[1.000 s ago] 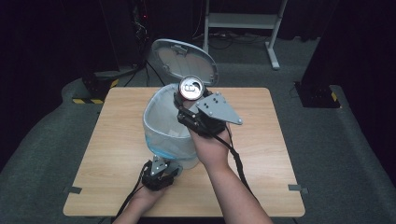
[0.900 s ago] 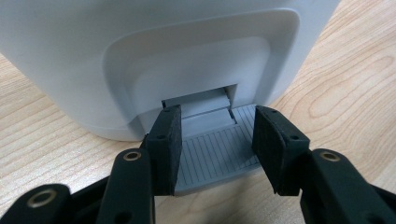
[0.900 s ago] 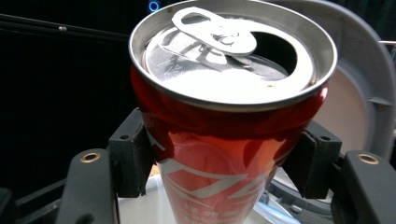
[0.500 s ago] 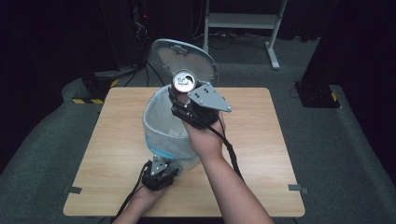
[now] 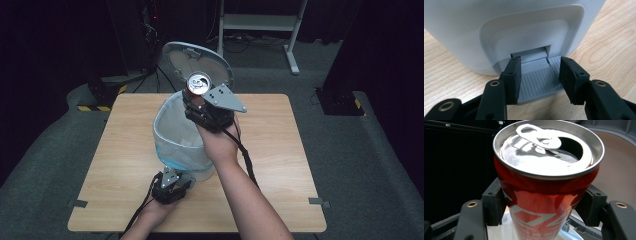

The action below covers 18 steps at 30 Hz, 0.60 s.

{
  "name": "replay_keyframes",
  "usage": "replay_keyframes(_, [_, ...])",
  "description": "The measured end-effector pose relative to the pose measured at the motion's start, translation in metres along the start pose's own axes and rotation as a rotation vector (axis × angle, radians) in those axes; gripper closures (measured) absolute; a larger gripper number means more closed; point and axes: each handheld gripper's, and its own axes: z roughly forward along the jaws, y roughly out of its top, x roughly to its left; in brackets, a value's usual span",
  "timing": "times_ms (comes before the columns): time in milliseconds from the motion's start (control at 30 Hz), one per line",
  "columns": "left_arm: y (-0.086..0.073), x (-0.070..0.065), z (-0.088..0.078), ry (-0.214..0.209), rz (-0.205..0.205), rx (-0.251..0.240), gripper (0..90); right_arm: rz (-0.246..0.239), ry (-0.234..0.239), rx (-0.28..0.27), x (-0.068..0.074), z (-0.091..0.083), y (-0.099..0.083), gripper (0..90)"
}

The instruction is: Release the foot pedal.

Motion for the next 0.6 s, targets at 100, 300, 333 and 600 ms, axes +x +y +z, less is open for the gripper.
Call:
replay_keyframes(100, [0.0,0.0,0.0,0.0,0.0,-0.001,52.8,0.004,0.002,-0.001,0.0002,0.001,0.0009,33.3])
replay_keyframes(300, [0.0001,0.0008,-0.0008,-0.002,0.01,0.01,52.8,0.039,0.003,0.007,0.0029,0.0039,0.0069,15.9])
replay_keyframes(333, [0.0001,0.0009,-0.0008,-0.002,0.012,0.011,52.8,0.035,0.004,0.009,0.0033,0.0039,0.0075,15.9])
replay_keyframes(600, [0.0002,0.0017,-0.0017,-0.004,0.021,0.021,52.9,0.024,0.009,0.033,0.0042,0.0015,0.0059,17.9])
